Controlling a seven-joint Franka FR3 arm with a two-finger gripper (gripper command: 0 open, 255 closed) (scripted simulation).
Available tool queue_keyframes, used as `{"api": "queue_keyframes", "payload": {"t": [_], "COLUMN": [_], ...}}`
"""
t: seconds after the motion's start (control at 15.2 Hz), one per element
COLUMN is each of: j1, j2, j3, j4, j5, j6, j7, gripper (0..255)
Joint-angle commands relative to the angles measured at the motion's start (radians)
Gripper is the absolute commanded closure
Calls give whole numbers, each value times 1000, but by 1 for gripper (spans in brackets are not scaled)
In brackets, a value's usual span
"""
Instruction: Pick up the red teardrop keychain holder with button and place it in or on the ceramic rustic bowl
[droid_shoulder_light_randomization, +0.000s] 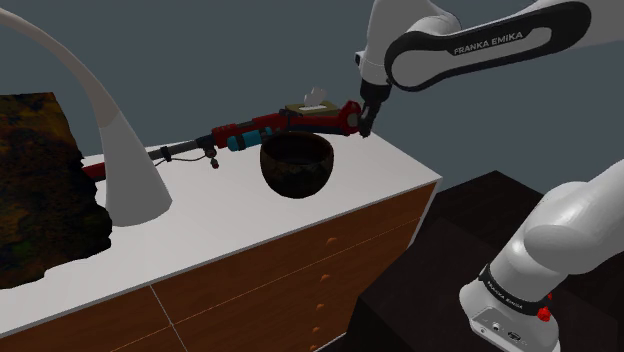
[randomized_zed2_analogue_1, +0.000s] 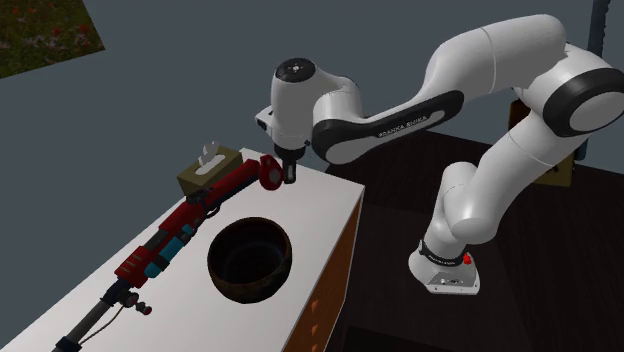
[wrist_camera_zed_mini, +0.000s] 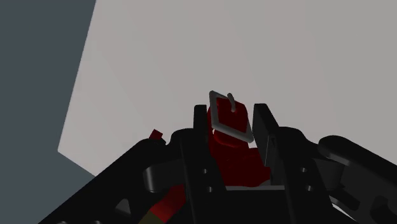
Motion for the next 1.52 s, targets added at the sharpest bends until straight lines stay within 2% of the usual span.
{"api": "queue_keyframes", "payload": {"t": [0.0,1.39,1.45], "j1": [2,1,9], "j2": [-7,-4,0], "j3": [1,-3,15], "j4": [21,292,297], "j5": [5,24,26], "j6": [-27,-289,-295], "j7": [-6,-71,-46], "gripper": [255,255,255]}}
